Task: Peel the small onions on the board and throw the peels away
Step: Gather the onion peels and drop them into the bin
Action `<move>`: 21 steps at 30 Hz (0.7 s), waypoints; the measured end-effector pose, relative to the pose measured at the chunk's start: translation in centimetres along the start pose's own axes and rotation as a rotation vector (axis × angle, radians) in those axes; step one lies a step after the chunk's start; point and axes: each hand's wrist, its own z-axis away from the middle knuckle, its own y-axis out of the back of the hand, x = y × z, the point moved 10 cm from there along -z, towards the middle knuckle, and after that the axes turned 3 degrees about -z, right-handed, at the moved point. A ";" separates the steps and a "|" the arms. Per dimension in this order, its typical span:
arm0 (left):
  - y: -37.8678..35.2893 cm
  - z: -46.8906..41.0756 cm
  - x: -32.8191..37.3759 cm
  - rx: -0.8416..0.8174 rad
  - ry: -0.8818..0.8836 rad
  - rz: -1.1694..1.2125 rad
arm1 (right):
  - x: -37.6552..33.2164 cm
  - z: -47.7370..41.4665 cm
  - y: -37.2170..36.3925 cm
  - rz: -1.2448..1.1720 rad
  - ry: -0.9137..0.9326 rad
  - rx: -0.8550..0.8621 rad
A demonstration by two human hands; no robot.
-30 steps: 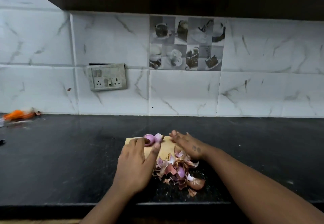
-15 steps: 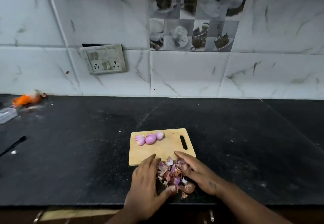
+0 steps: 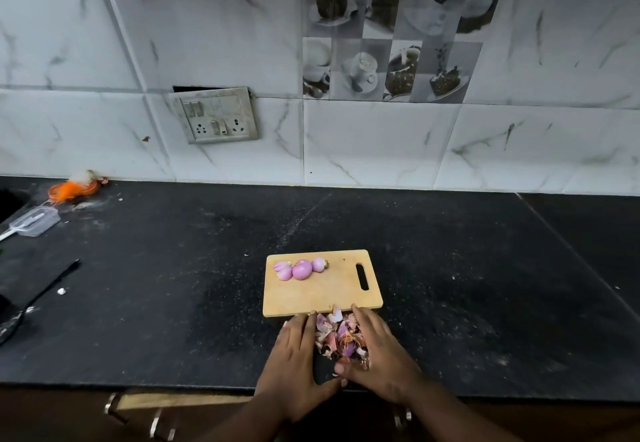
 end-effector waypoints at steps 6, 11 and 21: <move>-0.3 -2.2 -0.1 -0.085 -0.044 0.011 | -0.7 -2.1 -0.2 0.100 0.011 0.020; 0.3 -3.5 -0.1 -0.086 -0.092 0.033 | -1.4 -3.9 -0.6 0.089 0.021 0.060; 2.6 -3.6 -2.5 -0.190 -0.078 -0.063 | -1.3 -3.3 5.2 -0.030 0.018 -0.225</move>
